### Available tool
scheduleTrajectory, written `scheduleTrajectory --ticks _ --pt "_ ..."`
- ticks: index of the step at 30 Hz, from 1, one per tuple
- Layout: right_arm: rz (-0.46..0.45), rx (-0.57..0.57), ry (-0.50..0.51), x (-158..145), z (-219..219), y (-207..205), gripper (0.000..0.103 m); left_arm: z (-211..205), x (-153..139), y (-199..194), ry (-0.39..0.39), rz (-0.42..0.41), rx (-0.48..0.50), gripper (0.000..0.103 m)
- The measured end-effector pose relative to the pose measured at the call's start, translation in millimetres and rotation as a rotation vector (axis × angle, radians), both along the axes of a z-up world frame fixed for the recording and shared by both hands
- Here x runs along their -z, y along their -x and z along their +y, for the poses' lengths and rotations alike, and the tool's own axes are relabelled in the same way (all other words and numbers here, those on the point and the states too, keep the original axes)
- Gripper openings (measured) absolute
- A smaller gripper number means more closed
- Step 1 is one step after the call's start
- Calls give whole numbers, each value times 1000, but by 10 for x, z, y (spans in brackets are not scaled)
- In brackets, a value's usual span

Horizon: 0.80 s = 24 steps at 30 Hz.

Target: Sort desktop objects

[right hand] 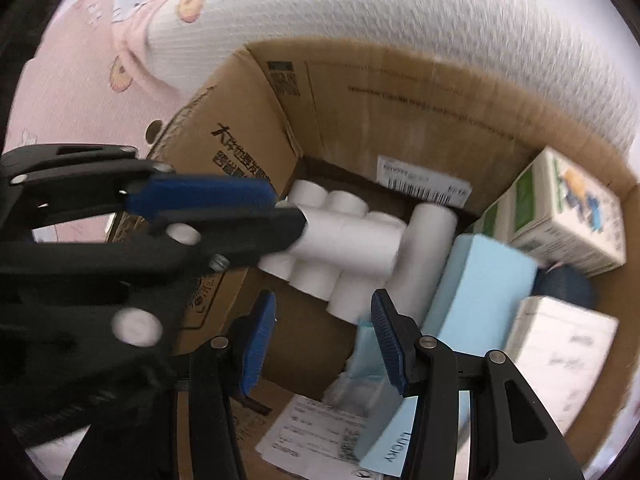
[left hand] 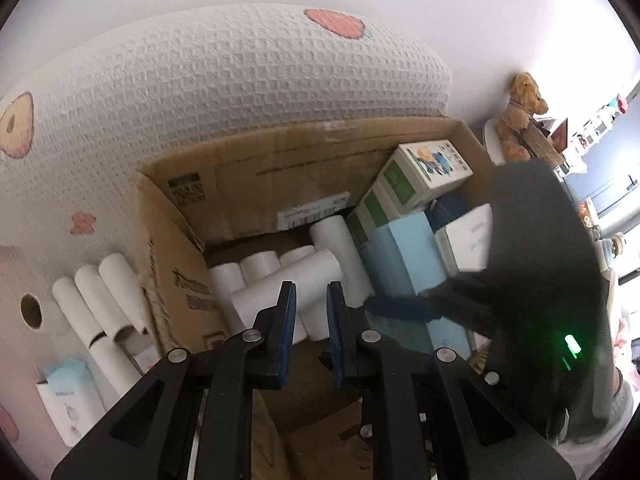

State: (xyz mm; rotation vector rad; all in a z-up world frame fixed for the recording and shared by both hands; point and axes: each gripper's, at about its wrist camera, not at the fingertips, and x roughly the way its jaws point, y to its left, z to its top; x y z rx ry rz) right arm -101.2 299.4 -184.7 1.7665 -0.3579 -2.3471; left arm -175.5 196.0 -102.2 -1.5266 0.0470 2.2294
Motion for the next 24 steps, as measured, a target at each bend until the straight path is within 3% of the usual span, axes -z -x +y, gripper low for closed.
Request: scheduleTrajectory --ticks 5,8,11,19,24 --pt "-157 114 115 249 117 165 47 -51 34 140 44 -6 30 19" --pt "-167 118 20 289 75 256 47 -73 102 271 23 -77 26 21" --pt "-161 115 21 296 53 309 47 -70 102 363 21 -105 26 22" --pt "-209 142 -4 337 153 413 40 -98 11 356 91 -73 11 26" --pt "-205 92 -21 348 180 516 40 -134 -83 333 135 -60 25 26"
